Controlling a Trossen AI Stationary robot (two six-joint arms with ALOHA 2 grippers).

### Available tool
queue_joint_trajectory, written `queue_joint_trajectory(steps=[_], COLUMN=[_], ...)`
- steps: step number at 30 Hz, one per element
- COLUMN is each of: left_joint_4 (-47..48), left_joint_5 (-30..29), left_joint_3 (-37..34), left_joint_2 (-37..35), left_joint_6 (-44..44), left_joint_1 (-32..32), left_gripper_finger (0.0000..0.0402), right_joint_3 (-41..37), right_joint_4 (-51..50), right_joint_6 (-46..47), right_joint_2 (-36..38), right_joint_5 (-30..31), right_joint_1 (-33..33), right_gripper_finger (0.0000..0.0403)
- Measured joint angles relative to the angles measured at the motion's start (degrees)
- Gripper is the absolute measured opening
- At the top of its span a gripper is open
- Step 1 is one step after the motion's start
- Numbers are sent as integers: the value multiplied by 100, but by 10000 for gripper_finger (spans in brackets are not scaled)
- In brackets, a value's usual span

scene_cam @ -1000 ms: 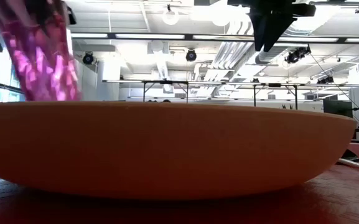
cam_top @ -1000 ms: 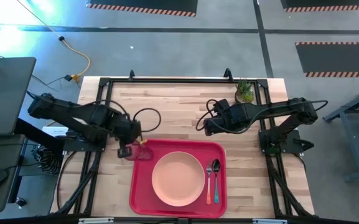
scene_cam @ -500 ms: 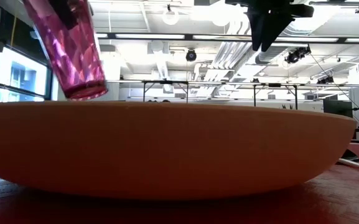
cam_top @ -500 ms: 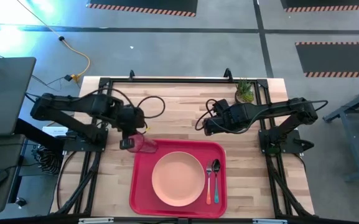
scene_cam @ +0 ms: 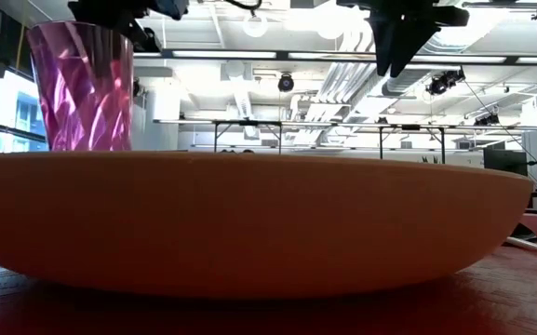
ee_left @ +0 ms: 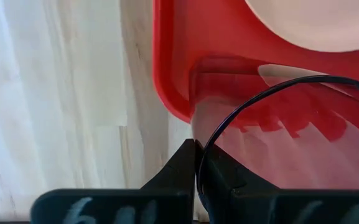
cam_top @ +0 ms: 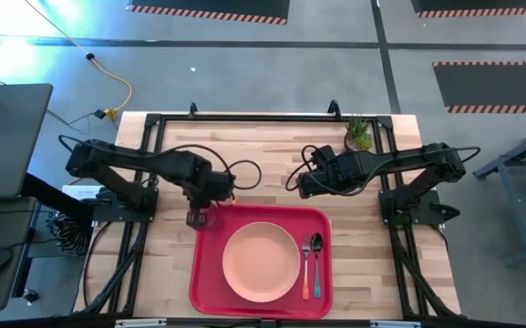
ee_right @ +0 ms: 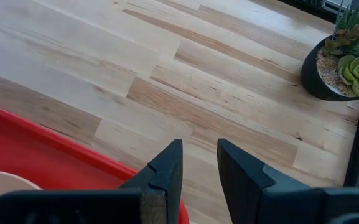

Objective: Pick and place plate/cup/fork/spoon on tray
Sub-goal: Put the purple cup on the red serving tray

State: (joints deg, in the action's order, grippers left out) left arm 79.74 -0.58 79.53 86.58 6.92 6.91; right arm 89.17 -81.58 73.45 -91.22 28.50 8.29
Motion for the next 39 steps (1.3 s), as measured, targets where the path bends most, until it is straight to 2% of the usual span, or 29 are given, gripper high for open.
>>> queue_joint_trajectory(steps=[11, 27, 39], left_joint_4=[-147, -185, -207], left_joint_5=[168, 164, 166], left_joint_3=[-2, -2, -2], left_joint_2=[303, 353, 353], left_joint_6=[-11, -108, -65], left_joint_1=[116, 99, 99], left_gripper_finger=[6, 9, 43], right_joint_3=[0, 0, 0], right_joint_4=[29, 66, 64], right_joint_6=[0, 0, 0], right_joint_2=[0, 2, 2], right_joint_5=[3, 3, 3], right_joint_1=[0, 0, 0], right_gripper_finger=[91, 91, 91])
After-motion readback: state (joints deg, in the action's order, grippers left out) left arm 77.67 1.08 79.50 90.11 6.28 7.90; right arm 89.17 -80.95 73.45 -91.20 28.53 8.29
